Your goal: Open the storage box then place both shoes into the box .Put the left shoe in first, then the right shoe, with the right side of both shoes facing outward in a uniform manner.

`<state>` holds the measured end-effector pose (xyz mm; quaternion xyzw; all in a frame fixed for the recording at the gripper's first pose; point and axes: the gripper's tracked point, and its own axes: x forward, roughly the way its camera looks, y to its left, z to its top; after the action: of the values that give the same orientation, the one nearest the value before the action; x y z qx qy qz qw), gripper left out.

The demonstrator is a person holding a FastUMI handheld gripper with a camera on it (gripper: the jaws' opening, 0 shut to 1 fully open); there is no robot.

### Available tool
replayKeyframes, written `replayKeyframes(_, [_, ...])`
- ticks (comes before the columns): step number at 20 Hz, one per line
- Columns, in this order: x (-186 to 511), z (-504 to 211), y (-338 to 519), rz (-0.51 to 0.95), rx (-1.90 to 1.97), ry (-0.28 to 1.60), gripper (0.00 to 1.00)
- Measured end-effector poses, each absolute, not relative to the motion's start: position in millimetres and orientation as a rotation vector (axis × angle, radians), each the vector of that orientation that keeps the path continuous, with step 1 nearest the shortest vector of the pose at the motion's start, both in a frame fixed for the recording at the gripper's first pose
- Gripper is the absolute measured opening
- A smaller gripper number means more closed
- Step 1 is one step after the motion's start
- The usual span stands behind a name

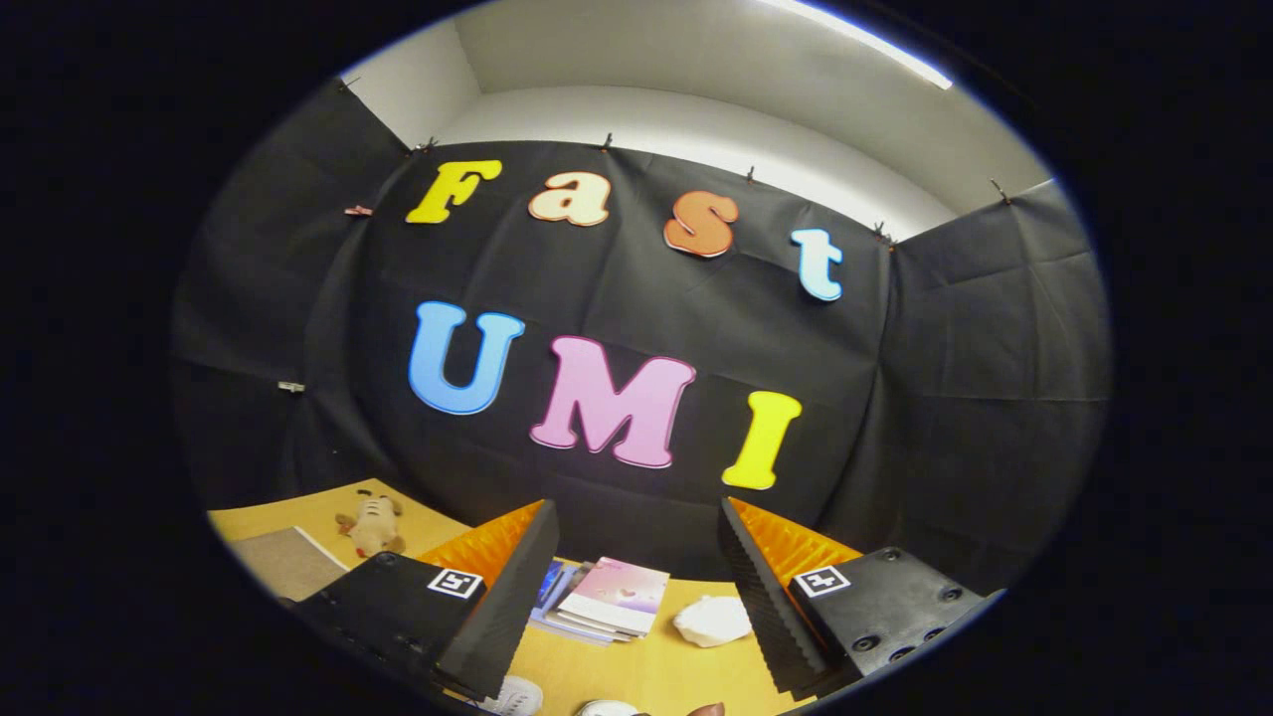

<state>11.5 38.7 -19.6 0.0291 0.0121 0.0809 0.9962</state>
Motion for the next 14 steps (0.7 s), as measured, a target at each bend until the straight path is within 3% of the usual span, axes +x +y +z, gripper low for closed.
replayKeyframes(10, [-33.3, -113.6, 194.3, 0.751, 0.474, 0.284, 0.98])
replayKeyframes(14, [-62.7, -150.6, 244.4, 0.978, 0.765, 0.527, 0.98])
